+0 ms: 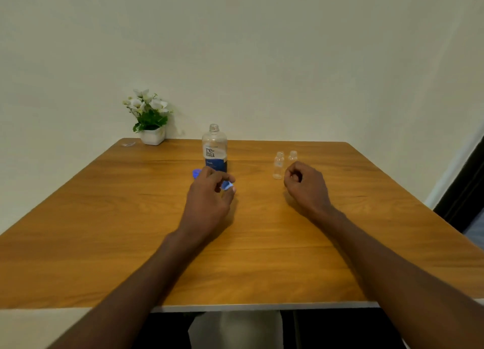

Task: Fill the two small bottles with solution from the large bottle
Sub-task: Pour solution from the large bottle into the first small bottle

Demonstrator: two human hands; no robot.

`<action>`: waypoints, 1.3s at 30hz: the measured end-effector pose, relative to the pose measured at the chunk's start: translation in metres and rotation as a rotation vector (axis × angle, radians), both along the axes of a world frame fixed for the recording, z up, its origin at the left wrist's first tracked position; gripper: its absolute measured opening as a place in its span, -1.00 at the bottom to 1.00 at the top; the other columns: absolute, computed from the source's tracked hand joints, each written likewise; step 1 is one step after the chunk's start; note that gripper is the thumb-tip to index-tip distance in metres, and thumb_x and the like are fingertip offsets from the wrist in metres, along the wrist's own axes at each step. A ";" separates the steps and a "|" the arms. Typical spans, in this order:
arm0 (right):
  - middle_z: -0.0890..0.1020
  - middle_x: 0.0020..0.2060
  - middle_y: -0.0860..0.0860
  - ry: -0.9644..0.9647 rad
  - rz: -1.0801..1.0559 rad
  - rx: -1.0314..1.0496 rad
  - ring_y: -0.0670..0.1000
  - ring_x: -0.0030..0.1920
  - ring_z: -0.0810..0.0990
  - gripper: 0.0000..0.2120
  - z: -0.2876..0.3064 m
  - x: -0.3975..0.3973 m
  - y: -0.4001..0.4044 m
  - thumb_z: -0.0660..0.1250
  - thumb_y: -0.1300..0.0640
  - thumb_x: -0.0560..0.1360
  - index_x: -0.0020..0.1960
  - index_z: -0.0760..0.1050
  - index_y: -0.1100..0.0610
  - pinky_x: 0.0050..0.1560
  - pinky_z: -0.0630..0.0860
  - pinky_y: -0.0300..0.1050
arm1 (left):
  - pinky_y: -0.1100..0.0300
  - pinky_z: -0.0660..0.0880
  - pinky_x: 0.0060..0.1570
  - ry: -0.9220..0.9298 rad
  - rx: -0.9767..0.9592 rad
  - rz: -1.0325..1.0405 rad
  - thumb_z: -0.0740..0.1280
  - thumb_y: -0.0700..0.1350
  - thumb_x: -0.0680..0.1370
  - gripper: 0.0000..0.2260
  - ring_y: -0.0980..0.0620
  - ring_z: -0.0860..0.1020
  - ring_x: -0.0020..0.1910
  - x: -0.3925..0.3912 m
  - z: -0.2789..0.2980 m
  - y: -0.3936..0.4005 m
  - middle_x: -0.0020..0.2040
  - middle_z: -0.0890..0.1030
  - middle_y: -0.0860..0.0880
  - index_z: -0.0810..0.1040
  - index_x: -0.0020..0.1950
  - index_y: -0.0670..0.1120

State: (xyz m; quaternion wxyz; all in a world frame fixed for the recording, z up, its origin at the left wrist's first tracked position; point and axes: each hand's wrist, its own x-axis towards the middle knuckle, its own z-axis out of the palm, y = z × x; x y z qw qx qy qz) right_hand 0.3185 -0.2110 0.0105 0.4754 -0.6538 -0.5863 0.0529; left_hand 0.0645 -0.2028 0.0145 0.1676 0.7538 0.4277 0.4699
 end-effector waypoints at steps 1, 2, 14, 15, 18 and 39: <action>0.63 -0.23 -0.06 0.009 0.041 0.006 -0.01 -0.17 0.60 -0.90 0.001 -0.009 -0.002 0.35 0.14 0.58 -0.09 0.61 0.04 -0.08 0.62 0.18 | 0.31 0.44 -0.06 0.057 0.034 0.009 0.44 -0.14 0.58 -0.81 0.13 0.51 0.02 -0.016 0.000 -0.005 0.06 0.50 0.07 0.64 0.18 0.01; 0.64 -0.23 -0.04 0.030 0.082 0.006 0.02 -0.17 0.61 -0.90 0.003 -0.019 -0.002 0.36 0.16 0.59 -0.09 0.61 0.06 -0.07 0.61 0.17 | 0.30 0.42 -0.06 0.098 0.058 0.030 0.42 -0.15 0.58 -0.78 0.13 0.50 0.03 -0.031 0.000 -0.009 0.07 0.48 0.07 0.62 0.22 0.01; 0.41 0.34 0.04 0.250 0.128 -0.092 0.03 0.26 0.50 -0.33 -0.003 -0.118 0.058 0.52 0.18 0.46 0.48 0.30 0.03 0.19 0.59 -0.01 | 0.04 0.64 -0.10 -0.058 -0.342 0.162 0.52 -0.23 0.50 -0.48 0.00 0.64 -0.11 -0.077 -0.003 0.012 -0.05 0.61 -0.04 0.36 0.37 -0.06; 0.37 0.39 0.05 0.248 0.129 -0.105 0.03 0.30 0.48 -0.27 -0.005 -0.117 0.065 0.54 0.16 0.45 0.52 0.26 0.03 0.26 0.57 0.01 | 0.07 0.64 -0.10 -0.048 -0.348 0.161 0.53 -0.23 0.50 -0.47 0.01 0.63 -0.11 -0.078 -0.004 0.017 -0.04 0.60 -0.03 0.36 0.37 -0.06; 0.34 0.47 0.06 0.253 0.169 -0.135 0.06 0.39 0.43 -0.13 -0.008 -0.116 0.082 0.60 0.07 0.43 0.59 0.19 0.00 0.35 0.52 0.04 | 0.17 0.56 -0.13 -0.064 -0.354 0.136 0.59 -0.13 0.46 -0.41 0.06 0.56 -0.05 -0.080 -0.007 0.025 0.11 0.52 0.01 0.35 0.38 -0.03; 0.60 0.34 0.01 0.251 0.326 -0.052 0.01 0.28 0.59 -0.26 -0.007 -0.128 0.120 0.60 -0.11 0.42 0.48 0.40 0.09 0.14 0.58 -0.19 | 0.17 0.50 0.00 -0.308 -0.176 0.219 0.43 -0.02 0.61 -0.82 0.13 0.51 0.01 -0.073 -0.008 0.041 0.10 0.57 0.04 0.57 0.17 -0.02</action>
